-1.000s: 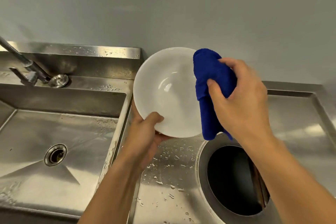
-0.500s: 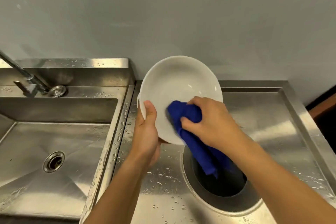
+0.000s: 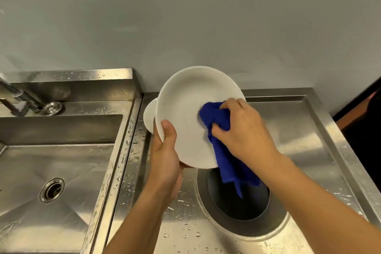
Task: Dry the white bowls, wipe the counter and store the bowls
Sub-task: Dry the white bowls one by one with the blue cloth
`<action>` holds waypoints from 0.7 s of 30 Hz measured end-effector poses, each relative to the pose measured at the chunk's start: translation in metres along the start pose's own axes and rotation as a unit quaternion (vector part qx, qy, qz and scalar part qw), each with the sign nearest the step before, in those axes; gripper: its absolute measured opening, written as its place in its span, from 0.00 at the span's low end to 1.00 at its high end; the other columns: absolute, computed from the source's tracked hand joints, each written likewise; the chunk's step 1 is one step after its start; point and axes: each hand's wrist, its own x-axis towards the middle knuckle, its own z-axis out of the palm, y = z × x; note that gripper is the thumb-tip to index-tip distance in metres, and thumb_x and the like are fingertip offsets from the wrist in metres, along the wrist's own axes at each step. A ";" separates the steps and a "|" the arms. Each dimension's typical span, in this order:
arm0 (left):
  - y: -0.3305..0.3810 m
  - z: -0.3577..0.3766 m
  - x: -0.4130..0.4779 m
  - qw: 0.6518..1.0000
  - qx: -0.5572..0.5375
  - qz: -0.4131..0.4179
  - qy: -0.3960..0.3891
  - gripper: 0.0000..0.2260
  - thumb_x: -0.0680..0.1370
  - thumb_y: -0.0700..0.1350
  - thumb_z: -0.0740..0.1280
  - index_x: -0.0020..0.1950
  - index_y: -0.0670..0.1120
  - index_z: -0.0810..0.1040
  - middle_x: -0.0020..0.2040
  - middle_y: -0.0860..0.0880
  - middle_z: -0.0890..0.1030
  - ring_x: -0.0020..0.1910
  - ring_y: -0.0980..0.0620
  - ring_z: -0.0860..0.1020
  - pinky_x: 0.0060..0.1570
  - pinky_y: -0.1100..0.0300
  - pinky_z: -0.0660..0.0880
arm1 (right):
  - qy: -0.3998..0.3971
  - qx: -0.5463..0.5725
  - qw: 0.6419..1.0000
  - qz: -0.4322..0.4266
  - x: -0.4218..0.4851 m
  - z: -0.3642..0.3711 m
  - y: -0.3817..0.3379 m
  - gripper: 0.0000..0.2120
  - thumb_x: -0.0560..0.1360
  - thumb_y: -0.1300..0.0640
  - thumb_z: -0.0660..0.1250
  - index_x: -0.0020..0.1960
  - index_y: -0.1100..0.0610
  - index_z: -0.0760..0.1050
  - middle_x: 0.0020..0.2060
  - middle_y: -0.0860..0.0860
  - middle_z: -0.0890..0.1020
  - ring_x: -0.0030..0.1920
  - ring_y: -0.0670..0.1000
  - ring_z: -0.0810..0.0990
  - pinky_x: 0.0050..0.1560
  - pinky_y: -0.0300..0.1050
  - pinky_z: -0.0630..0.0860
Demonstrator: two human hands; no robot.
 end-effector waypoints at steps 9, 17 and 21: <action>0.007 0.004 0.006 1.000 -0.028 0.007 0.010 0.30 0.75 0.64 0.60 0.74 0.52 0.76 0.59 0.48 0.89 0.58 0.47 0.87 0.43 0.55 0.86 | -0.120 0.188 0.975 -0.014 -0.005 0.011 -0.031 0.13 0.71 0.45 0.73 0.54 0.45 0.77 0.44 0.40 0.83 0.45 0.41 0.80 0.40 0.30 0.71; -0.006 0.017 -0.010 1.000 0.010 0.011 -0.027 0.27 0.76 0.63 0.61 0.75 0.60 0.74 0.62 0.54 0.87 0.58 0.51 0.87 0.42 0.50 0.86 | 0.100 0.163 0.981 0.034 0.013 0.006 -0.030 0.16 0.75 0.53 0.73 0.60 0.55 0.75 0.55 0.52 0.81 0.53 0.54 0.79 0.54 0.44 0.73; 0.006 0.001 0.005 0.994 0.070 0.083 -0.029 0.15 0.80 0.66 0.62 0.64 0.66 0.81 0.61 0.53 0.88 0.63 0.50 0.85 0.64 0.42 0.81 | -0.029 0.213 0.977 0.002 -0.011 0.015 -0.030 0.14 0.71 0.48 0.74 0.54 0.45 0.77 0.43 0.39 0.81 0.44 0.42 0.79 0.45 0.27 0.72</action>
